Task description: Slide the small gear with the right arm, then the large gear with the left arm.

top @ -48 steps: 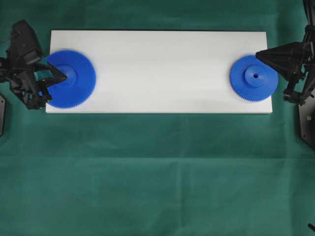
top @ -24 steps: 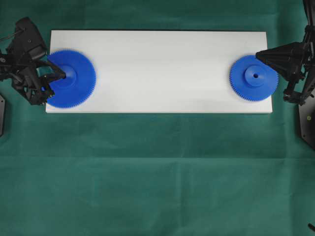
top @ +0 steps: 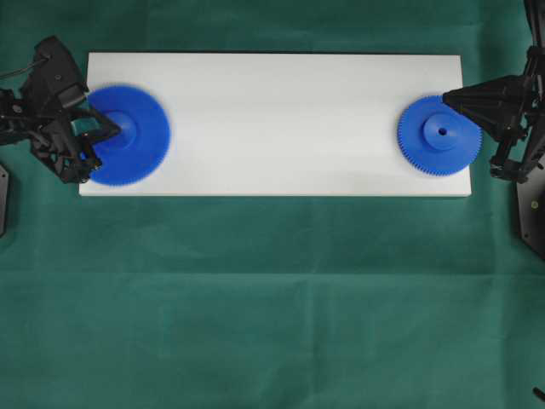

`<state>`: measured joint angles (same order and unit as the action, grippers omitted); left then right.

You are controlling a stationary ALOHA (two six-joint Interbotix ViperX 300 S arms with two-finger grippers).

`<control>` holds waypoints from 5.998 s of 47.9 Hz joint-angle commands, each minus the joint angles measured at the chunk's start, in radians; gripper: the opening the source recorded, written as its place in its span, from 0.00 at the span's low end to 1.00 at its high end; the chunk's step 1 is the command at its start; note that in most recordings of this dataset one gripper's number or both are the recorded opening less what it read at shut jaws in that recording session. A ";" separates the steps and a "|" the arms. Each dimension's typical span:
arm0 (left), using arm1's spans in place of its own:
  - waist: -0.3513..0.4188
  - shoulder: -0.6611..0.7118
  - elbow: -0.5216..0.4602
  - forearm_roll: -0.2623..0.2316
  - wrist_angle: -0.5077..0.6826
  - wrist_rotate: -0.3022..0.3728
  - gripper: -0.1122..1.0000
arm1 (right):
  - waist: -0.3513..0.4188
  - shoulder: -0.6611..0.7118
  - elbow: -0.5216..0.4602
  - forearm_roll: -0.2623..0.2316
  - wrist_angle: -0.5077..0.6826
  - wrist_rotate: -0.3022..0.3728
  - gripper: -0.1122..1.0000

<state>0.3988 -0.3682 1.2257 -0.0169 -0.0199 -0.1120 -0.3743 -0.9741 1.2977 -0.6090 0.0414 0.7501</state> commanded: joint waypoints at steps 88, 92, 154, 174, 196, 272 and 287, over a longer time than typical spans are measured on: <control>-0.210 0.960 -1.302 0.002 0.249 0.143 0.10 | 0.002 0.002 0.028 0.000 -0.041 0.000 0.55; -0.212 0.957 -1.301 0.002 0.247 0.143 0.10 | 0.002 0.000 0.031 0.000 -0.041 0.000 0.55; -0.172 0.799 -1.023 0.002 0.244 0.135 0.10 | 0.003 0.000 0.034 0.005 -0.041 0.003 0.55; -0.094 0.506 -0.499 0.002 0.161 0.074 0.10 | 0.005 -0.003 0.031 0.005 -0.041 0.003 0.55; -0.041 0.152 -0.112 0.000 0.133 0.011 0.10 | 0.008 -0.003 0.025 0.008 -0.046 0.008 0.55; -0.009 -0.114 -0.123 0.002 0.146 0.021 0.10 | 0.008 -0.003 0.028 0.015 -0.060 0.008 0.55; -0.054 -0.268 -0.152 0.002 0.127 0.032 0.10 | 0.008 -0.003 0.028 0.015 -0.060 0.008 0.55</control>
<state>0.3574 -0.5998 1.0983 -0.0169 0.1227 -0.0813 -0.3682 -0.9802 1.3422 -0.5952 -0.0092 0.7563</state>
